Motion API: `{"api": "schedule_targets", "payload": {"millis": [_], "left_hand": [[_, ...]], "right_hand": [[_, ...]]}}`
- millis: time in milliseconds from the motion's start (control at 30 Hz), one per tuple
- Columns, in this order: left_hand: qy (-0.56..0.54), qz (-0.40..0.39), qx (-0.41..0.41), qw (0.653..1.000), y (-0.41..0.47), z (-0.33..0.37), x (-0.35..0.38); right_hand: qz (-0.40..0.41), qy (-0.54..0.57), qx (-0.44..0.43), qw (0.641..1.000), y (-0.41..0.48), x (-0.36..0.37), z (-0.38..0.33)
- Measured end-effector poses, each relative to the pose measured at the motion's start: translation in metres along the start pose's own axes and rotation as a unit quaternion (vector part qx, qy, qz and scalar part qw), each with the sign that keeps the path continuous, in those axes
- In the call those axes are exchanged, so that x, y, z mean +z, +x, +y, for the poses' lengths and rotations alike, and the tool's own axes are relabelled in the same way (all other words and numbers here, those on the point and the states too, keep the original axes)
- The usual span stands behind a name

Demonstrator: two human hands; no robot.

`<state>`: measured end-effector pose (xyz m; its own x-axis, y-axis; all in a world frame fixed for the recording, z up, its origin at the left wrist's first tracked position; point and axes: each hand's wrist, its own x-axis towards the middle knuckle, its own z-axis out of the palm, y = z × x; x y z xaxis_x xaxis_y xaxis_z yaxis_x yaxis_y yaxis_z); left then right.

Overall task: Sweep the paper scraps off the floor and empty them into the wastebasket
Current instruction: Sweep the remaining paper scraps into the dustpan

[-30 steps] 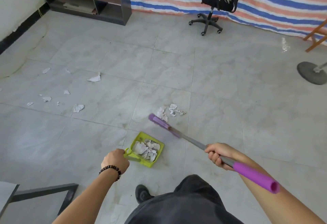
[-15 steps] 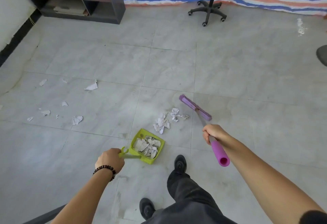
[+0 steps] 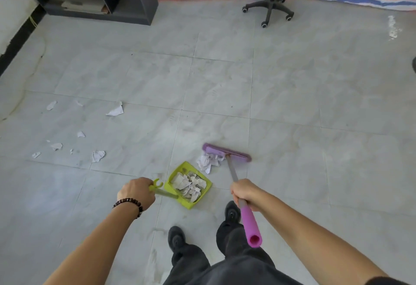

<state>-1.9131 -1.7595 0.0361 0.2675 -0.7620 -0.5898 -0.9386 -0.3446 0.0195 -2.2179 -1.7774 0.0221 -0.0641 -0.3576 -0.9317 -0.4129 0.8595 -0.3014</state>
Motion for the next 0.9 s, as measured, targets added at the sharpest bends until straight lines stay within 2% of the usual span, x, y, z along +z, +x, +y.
{"api": "schedule_targets", "payload": {"millis": [133,267,400,500,633,800,900], "left_hand": [[0.007,-0.009,0.024,1.0,0.014,-0.015,-0.006],[-0.001,-0.005,0.038,0.999,0.012,-0.039,0.001],[-0.013,0.0,0.049,0.999,0.005,-0.06,0.013],[-0.023,-0.007,0.057,0.998,0.003,-0.065,0.017],[-0.024,-0.003,0.062,0.998,0.008,-0.06,0.014],[-0.034,0.001,0.059,0.998,0.011,-0.051,0.013],[-0.042,0.003,0.051,0.998,0.009,-0.055,0.016]], "right_hand": [[-0.048,-0.044,0.004,0.998,-0.033,0.031,0.012],[-0.111,0.095,0.106,0.984,-0.06,0.029,0.022],[-0.087,0.213,0.102,0.968,-0.089,0.036,0.039],[-0.074,0.244,0.078,0.964,-0.095,0.045,0.045],[-0.052,0.202,0.052,0.977,-0.088,0.068,0.032],[0.04,0.084,-0.055,0.994,-0.064,0.096,0.015],[0.066,0.014,-0.054,0.996,-0.043,0.108,0.012]]}}
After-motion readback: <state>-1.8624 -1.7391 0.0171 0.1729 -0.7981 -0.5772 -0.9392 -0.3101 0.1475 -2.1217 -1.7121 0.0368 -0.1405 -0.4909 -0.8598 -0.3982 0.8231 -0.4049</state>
